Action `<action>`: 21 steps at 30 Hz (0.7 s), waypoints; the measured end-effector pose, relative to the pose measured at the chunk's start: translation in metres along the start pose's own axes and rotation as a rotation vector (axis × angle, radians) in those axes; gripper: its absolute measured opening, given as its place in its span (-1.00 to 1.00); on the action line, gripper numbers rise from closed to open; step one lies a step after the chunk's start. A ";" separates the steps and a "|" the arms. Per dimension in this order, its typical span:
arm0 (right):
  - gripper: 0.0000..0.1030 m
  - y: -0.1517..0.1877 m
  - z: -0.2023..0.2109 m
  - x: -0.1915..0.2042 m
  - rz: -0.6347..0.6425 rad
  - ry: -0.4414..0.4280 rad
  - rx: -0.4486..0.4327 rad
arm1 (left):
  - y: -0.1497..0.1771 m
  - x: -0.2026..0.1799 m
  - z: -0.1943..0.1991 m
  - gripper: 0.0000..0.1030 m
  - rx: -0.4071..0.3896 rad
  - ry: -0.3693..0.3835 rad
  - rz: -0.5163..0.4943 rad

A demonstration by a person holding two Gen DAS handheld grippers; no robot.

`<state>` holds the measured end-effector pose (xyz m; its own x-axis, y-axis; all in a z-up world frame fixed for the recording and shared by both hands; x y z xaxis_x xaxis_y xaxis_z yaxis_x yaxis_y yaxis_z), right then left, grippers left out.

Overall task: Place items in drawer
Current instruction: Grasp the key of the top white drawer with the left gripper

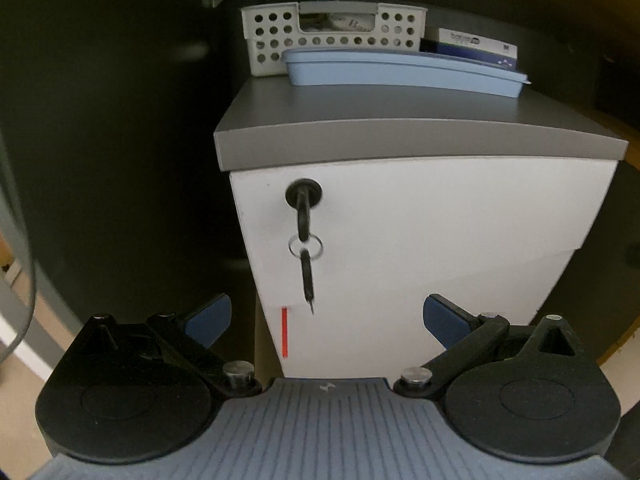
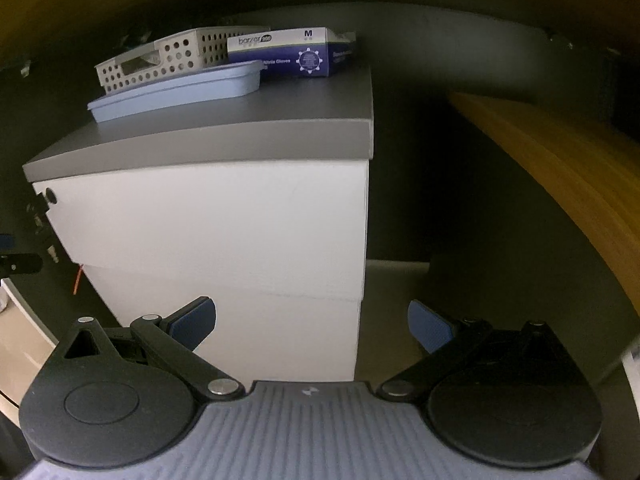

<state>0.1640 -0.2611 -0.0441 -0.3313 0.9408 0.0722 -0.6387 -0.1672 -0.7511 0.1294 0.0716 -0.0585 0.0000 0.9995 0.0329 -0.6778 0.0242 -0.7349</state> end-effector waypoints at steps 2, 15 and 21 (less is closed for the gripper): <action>1.00 -0.007 -0.007 -0.003 0.008 0.000 -0.007 | -0.005 0.003 -0.007 1.00 -0.007 0.003 -0.008; 1.00 -0.031 -0.052 -0.019 0.026 -0.060 -0.031 | -0.028 0.016 -0.037 1.00 -0.056 0.036 -0.025; 1.00 -0.041 -0.058 -0.015 0.072 -0.124 -0.053 | -0.035 0.015 -0.044 1.00 -0.060 0.065 -0.053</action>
<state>0.2357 -0.2510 -0.0526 -0.4598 0.8829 0.0952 -0.5742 -0.2138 -0.7903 0.1860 0.0864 -0.0621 0.0840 0.9960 0.0303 -0.6300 0.0766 -0.7728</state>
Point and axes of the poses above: each gripper's, at about its wrist camera, not at the fingertips, and z roughly against the way its jaws point, x to its left, y to its underside, the point moved 3 cm from there along -z, roughly the way its jaws point, and after that the axes turned 7 degrees about x, right-handed, at the moved point
